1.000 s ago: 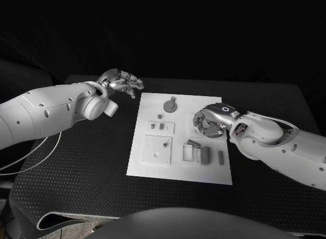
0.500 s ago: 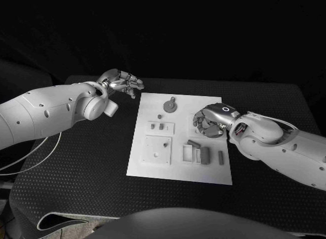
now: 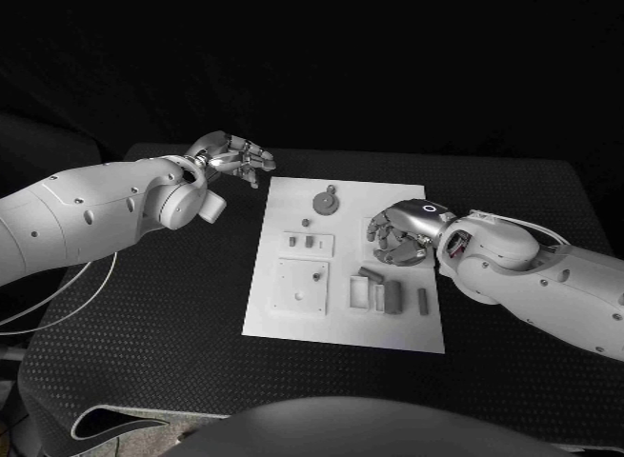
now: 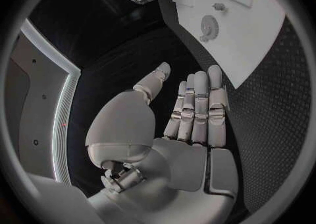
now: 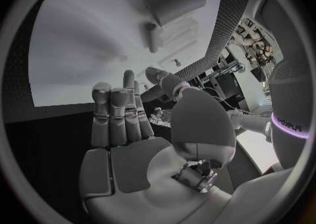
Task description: Assemble the parts on the task board
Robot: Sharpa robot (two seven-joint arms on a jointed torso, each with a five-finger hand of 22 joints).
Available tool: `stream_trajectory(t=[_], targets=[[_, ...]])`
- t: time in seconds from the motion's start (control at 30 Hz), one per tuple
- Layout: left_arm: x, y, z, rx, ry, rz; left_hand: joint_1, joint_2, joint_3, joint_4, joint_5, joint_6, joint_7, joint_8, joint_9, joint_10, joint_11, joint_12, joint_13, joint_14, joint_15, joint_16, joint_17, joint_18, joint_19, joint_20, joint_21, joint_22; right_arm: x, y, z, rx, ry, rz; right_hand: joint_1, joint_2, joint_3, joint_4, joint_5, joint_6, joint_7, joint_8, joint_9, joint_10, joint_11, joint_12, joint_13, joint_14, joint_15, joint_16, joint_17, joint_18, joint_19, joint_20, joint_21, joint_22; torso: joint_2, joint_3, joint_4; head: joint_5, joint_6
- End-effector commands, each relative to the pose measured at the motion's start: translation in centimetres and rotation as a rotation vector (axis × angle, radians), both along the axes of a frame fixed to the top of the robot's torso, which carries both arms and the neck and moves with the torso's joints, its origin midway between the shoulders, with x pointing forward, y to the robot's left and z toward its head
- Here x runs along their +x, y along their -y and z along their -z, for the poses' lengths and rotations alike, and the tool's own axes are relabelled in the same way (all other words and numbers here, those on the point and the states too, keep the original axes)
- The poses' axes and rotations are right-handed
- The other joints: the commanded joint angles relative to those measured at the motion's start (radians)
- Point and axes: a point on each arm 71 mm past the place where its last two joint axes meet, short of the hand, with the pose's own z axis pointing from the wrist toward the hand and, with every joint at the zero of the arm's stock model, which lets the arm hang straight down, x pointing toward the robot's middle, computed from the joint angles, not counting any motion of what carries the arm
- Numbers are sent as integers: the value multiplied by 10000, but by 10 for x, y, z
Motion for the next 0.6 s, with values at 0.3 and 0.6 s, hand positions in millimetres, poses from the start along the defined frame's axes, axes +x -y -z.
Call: stream_trajectory(t=[0.3,0.6], targets=[[-1,2,-1,-63,-9,137,-39,-40,-70,-13,-65,-32,35,1,-18,-49,-14,47,18,52,-7,-31,16,306,52,-17,-46,12,-3,-13,4,-1657,-217,-225,-127,45,-373,73,-30,183,-41,160,130,-11,-74,-2,206,-193,-73,3,47,620,-165,26,-92,40,2,-4,0,10,-16],[-1,3,-1,-61,-23,170,-33,-42,-69,-14,-65,-33,35,3,-18,-50,-14,48,19,52,-7,-31,18,307,53,-18,-48,14,-8,-19,7,-2341,-318,-377,-151,106,-533,229,-17,696,-267,335,225,38,-295,895,1574,-204,-291,41,79,620,-198,34,-96,87,5,1,6,19,-16]])
